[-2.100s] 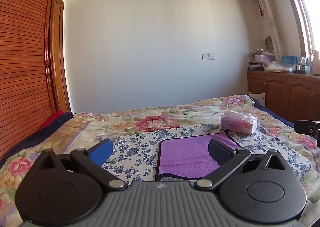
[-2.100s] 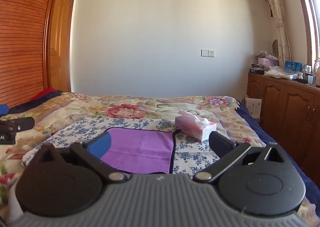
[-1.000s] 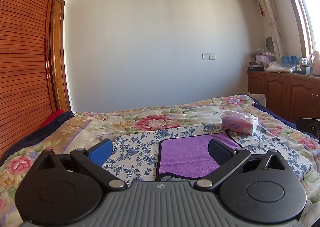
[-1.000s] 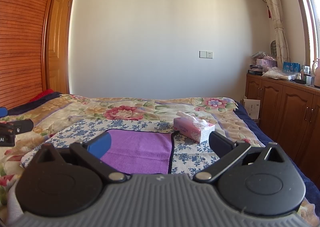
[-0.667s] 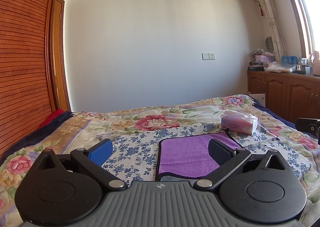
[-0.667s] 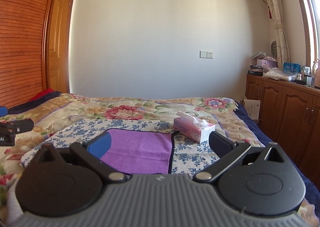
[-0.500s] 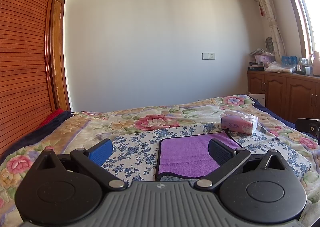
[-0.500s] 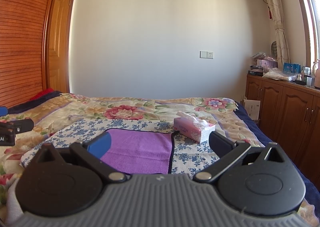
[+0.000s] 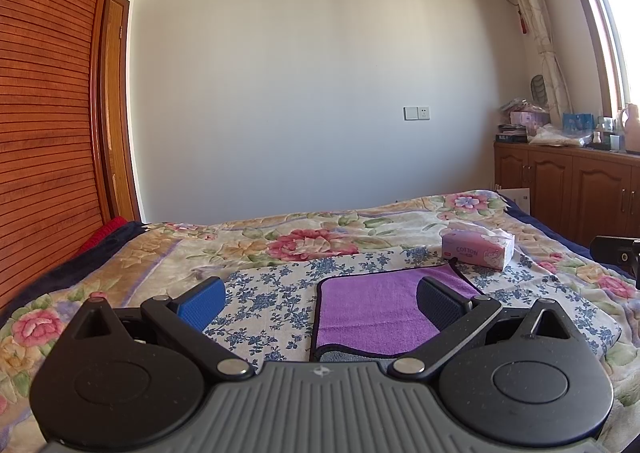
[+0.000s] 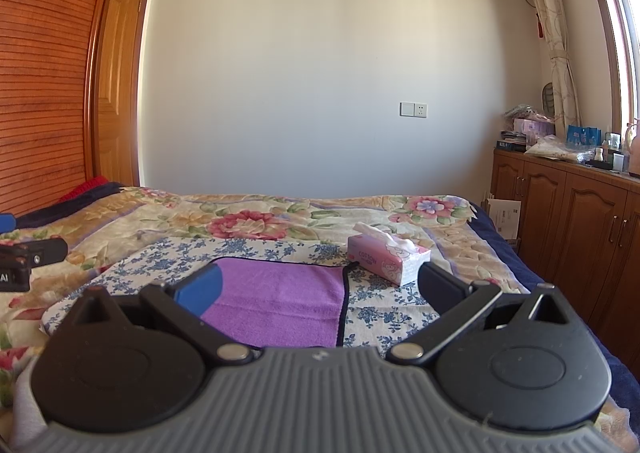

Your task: Fold towel

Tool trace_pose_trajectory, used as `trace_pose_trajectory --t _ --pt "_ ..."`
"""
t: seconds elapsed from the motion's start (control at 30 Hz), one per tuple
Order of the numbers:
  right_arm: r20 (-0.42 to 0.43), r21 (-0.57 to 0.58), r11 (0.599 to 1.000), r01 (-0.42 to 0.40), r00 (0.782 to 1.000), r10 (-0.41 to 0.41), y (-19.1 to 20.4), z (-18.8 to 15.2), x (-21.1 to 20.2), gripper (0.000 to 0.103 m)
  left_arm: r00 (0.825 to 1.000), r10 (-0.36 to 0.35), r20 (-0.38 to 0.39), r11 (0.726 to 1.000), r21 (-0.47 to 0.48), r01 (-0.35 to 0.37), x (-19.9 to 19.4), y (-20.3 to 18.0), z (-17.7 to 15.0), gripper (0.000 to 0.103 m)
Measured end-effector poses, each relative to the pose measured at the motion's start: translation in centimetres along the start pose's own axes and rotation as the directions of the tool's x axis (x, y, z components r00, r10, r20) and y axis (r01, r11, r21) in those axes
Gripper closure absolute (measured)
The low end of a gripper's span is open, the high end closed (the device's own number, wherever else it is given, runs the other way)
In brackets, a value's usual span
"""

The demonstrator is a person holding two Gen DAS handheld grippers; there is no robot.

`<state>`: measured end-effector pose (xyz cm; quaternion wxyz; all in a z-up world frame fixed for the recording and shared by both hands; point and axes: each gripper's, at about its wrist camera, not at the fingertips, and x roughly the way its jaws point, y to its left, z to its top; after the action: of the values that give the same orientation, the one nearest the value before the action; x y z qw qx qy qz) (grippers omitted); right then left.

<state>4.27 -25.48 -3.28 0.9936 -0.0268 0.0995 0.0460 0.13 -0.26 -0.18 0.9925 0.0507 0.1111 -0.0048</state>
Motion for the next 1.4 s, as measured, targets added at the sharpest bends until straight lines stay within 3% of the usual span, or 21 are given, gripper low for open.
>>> trace_pose_trajectory --t 0.9,1.4 --pt "0.003 0.002 1.000 0.003 1.000 -0.003 0.1 0.0 0.0 0.000 1.000 0.002 -0.007 1.000 0.004 -0.001 0.1 -0.2 -0.3 0.000" --pt "-0.031 -0.024 1.000 -0.012 0.999 0.011 0.5 -0.4 1.9 0.000 0.998 -0.015 -0.059 1.000 0.014 0.016 1.9 -0.1 -1.0 0.000"
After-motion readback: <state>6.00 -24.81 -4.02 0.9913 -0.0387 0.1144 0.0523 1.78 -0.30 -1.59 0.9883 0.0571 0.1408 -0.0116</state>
